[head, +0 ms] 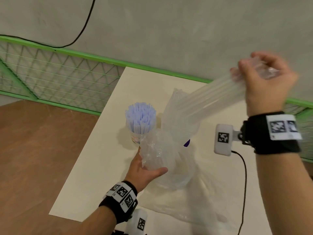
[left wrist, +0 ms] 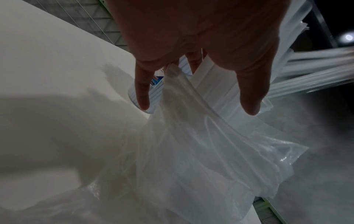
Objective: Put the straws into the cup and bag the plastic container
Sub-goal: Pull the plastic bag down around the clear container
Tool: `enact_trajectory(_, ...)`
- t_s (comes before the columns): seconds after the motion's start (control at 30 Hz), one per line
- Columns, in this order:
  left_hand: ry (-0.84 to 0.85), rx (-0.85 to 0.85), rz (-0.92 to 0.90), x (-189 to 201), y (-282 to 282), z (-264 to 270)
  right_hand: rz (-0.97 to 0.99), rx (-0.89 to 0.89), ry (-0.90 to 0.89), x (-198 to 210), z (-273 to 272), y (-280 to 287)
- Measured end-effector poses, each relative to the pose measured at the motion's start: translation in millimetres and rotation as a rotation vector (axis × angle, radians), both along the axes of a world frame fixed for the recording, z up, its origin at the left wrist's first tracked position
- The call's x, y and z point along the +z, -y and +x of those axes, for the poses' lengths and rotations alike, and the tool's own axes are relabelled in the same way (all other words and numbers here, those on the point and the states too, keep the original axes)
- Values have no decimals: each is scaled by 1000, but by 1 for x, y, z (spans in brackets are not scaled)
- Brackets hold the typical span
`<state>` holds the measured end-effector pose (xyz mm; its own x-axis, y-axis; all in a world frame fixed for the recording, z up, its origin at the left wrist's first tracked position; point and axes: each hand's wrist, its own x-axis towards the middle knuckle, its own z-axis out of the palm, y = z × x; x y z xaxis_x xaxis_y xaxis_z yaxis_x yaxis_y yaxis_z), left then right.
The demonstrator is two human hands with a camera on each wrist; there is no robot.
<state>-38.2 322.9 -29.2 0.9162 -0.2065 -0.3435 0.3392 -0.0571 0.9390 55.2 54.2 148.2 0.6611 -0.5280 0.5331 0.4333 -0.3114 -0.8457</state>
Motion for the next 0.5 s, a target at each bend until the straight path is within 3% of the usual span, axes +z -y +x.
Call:
enact_trajectory(0.13,-5,3,-23,0,-1,0,-197,142,-316,-54,37,-3)
enact_trajectory(0.33,-12,4,-31,-1,-2,0,-1024,254,-558,-105,56,-3)
enact_trajectory(0.5,-31,-2,-23,1,-3,0,-1430,368,-727,-122,55,-3)
